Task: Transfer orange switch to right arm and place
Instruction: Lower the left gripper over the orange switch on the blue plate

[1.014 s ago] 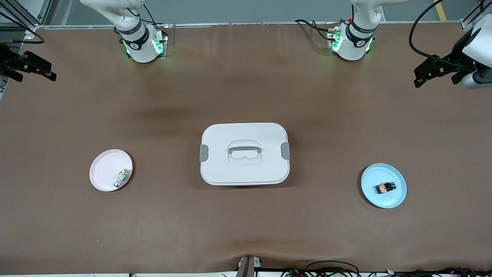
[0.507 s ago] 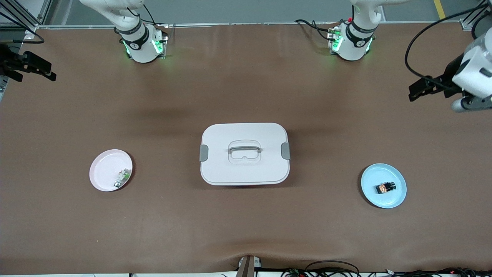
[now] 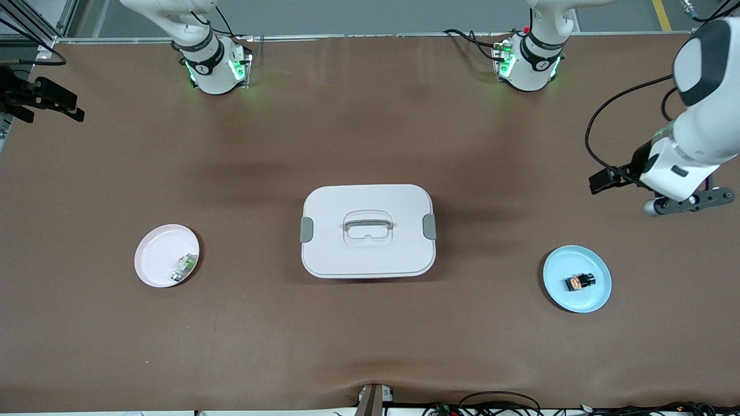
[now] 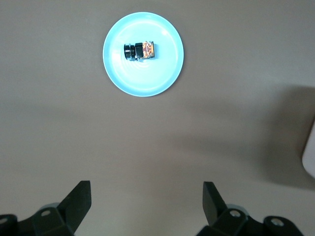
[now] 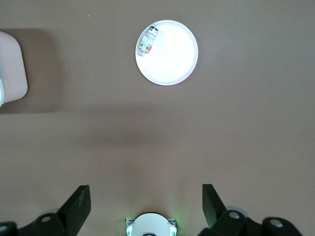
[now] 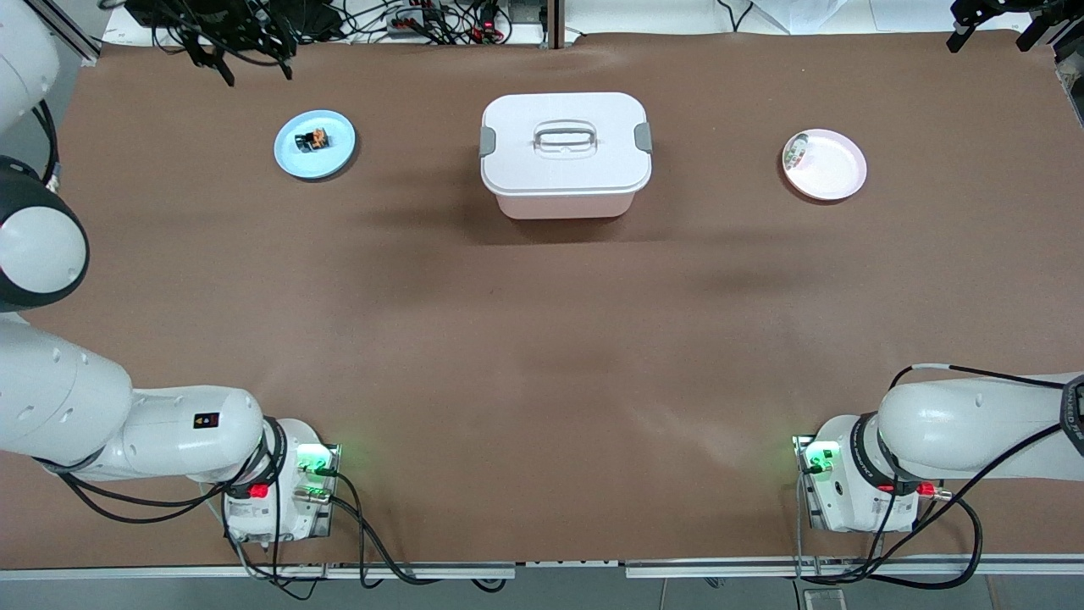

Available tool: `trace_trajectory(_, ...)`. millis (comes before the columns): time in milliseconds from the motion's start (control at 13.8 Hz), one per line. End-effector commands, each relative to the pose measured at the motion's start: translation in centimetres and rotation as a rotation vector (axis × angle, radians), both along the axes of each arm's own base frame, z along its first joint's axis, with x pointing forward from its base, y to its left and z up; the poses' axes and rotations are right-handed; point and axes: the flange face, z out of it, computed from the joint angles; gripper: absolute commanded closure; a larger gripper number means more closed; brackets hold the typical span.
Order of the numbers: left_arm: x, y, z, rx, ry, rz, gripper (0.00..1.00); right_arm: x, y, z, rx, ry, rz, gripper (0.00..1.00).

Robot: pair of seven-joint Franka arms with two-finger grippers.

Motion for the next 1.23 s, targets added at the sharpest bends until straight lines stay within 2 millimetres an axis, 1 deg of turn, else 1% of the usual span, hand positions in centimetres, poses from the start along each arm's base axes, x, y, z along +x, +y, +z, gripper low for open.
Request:
trace_trajectory(0, -0.9, -0.1, -3.5, 0.014, -0.061, 0.099, 0.0, 0.0, -0.3, 0.3, -0.016, 0.006, -0.016, 0.0)
trace_trajectory(145, -0.6, 0.0, -6.2, 0.006, -0.08, 0.145, 0.0, 0.0, -0.4, 0.2, -0.016, 0.007, -0.017, 0.0)
trace_trajectory(217, -0.1, 0.8, -7.6, 0.003, -0.08, 0.161, 0.0, 0.0, -0.3, 0.2, -0.016, 0.007, -0.016, 0.0)
trace_trajectory(290, 0.6, 2.1, -8.7, -0.002, -0.087, 0.183, 0.0, 0.0, -0.3, 0.2, -0.016, 0.007, -0.016, 0.0)
trace_trajectory(362, 1.0, 2.3, -9.3, -0.007, -0.105, 0.178, 0.0, 0.0, -0.3, 0.2, -0.016, 0.009, -0.016, 0.0)
trace_trajectory(507, 1.7, 2.7, -11.0, 0.048, -0.113, 0.132, 0.0, 0.0, -0.2, 0.2, -0.016, 0.009, -0.014, 0.0)
trace_trajectory(725, 2.9, 2.8, -14.5, 0.061, -0.117, 0.097, 0.0, 0.0, -0.2, 0.1, -0.016, 0.01, -0.014, 0.0)
trace_trajectory(942, 3.9, 3.5, -17.6, 0.085, -0.144, 0.052, 0.0, 0.1, -0.1, 0.1, -0.014, 0.01, -0.014, 0.0)
trace_trajectory(1087, 4.5, 3.6, -19.0, 0.11, -0.155, 0.001, 0.0, 0.1, 0.0, 0.0, -0.016, 0.012, -0.011, 0.0)
trace_trajectory(1159, 5.1, 3.8, -19.3, 0.12, -0.159, -0.01, 0.0, 0.1, -0.1, 0.0, -0.014, 0.013, -0.013, 0.0)
